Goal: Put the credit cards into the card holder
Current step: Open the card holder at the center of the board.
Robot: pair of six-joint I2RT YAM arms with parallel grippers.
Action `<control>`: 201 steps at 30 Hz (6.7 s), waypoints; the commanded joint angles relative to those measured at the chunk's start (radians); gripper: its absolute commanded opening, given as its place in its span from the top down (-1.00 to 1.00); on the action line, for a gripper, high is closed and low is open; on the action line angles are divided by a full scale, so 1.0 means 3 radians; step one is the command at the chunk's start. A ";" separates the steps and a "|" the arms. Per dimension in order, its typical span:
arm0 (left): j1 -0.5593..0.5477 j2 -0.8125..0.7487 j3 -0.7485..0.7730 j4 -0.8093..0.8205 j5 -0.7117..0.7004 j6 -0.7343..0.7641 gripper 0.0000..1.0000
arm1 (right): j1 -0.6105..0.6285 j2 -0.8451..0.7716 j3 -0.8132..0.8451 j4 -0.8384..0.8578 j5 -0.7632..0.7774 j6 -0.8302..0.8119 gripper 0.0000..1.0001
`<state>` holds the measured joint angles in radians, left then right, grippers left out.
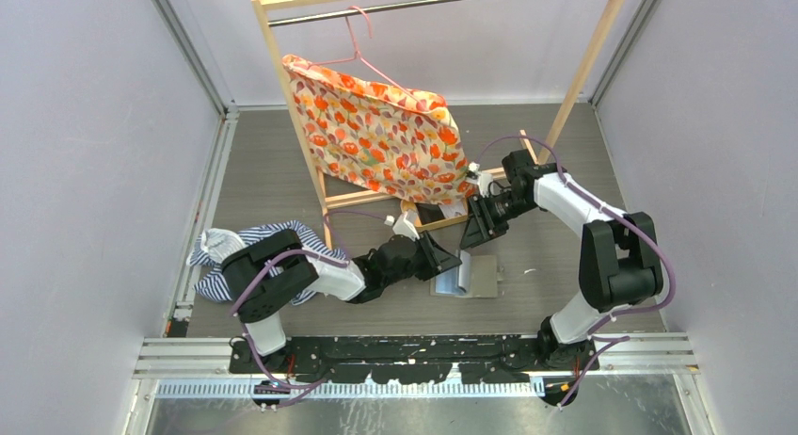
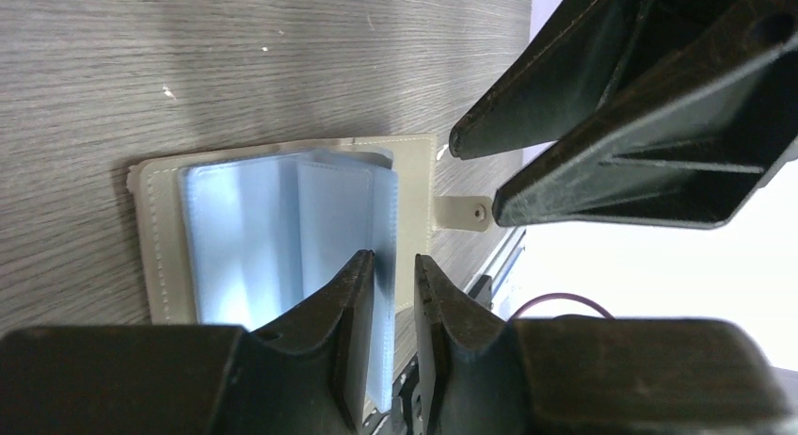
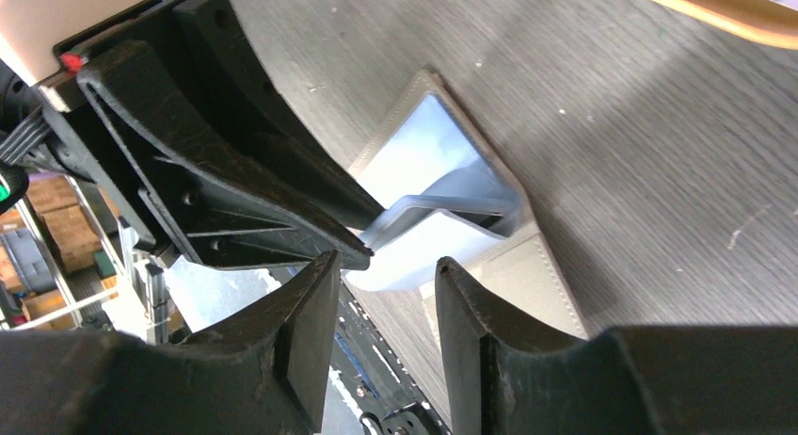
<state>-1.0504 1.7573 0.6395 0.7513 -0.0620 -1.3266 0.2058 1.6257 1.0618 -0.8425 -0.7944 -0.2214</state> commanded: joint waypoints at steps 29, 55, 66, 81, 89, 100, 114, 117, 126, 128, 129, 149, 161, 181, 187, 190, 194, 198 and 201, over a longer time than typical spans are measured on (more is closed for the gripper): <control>-0.0062 -0.0270 -0.0015 -0.0465 -0.0536 0.0142 0.99 | -0.0027 -0.0215 0.0009 -0.0039 -0.0054 -0.0199 0.22; -0.0170 -0.0117 0.0285 -0.0373 -0.0366 0.0223 0.81 | 0.0022 0.0380 0.0061 0.0135 0.1103 0.0264 0.64; -0.0166 0.0063 0.0261 0.0058 -0.0162 0.0146 0.64 | 0.0162 0.0695 0.0134 -0.0017 0.1369 0.0051 0.65; -0.0160 0.0132 0.0258 -0.0083 -0.0125 0.0215 0.82 | 0.0024 -0.0220 0.0123 -0.0220 0.0950 -0.0422 0.34; -0.0159 0.0216 0.0312 0.0035 -0.0044 0.0214 0.90 | -0.0059 -0.0055 0.0147 -0.0856 0.0758 -0.1166 0.54; -0.0156 0.0142 0.0216 0.0024 -0.0201 0.0205 0.99 | -0.0015 0.0390 0.0183 -0.1026 0.1085 -0.1237 0.97; -0.0349 -0.0118 0.0019 0.0004 -0.0869 0.0219 0.99 | 0.0014 0.0545 0.0218 -0.0612 0.0903 -0.0683 0.95; -0.0348 -0.0068 0.0017 0.0191 -0.0797 0.0274 0.96 | 0.0031 0.0753 0.0211 -0.0559 0.1154 -0.0629 0.95; -0.0322 0.0226 0.0017 0.0787 -0.0362 0.0265 0.66 | 0.0096 0.0919 0.0188 -0.0495 0.1430 -0.0576 0.95; -0.0306 0.0263 0.0006 0.0855 -0.0307 0.0240 0.66 | 0.0099 0.0915 0.0186 -0.0495 0.1435 -0.0575 0.96; -0.0299 0.0271 -0.0001 0.0883 -0.0286 0.0237 0.66 | 0.0099 0.0916 0.0183 -0.0495 0.1439 -0.0576 0.96; -0.0267 0.0579 0.0208 0.0860 0.0108 0.0147 0.68 | 0.0102 0.0871 0.0188 -0.0490 0.1406 -0.0574 0.94; -0.0264 0.0692 0.0317 0.0816 0.0191 0.0107 0.62 | 0.0098 0.0721 0.0198 -0.0500 0.1310 -0.0575 0.88; -0.0245 0.0654 0.0282 0.0671 0.0191 0.0122 0.36 | -0.0010 0.0507 0.0196 -0.0515 0.1219 -0.0592 0.83; -0.0237 0.0667 0.0281 0.0676 0.0191 0.0119 0.28 | -0.0067 0.0431 0.0195 -0.0527 0.1163 -0.0606 0.81; -0.0231 0.0679 0.0277 0.0680 0.0191 0.0111 0.27 | -0.0109 0.0357 0.0199 -0.0526 0.1133 -0.0607 0.81; -0.0227 0.0692 0.0274 0.0681 0.0280 0.0095 0.27 | -0.0234 0.0164 0.0203 -0.0546 0.0950 -0.0649 0.77; -0.0226 0.0714 0.0291 0.0685 0.0301 0.0083 0.27 | -0.0310 -0.0075 0.0180 -0.0614 0.0484 -0.0763 0.62; -0.0220 0.0721 0.0304 0.0686 0.0315 0.0080 0.27 | -0.0312 -0.0137 0.0177 -0.0633 0.0238 -0.0743 0.51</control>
<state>-1.1221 1.9572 0.7197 0.9688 0.0109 -1.3064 0.1112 1.6402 1.1160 -1.0084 -0.5720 -0.4198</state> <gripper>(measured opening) 0.363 0.218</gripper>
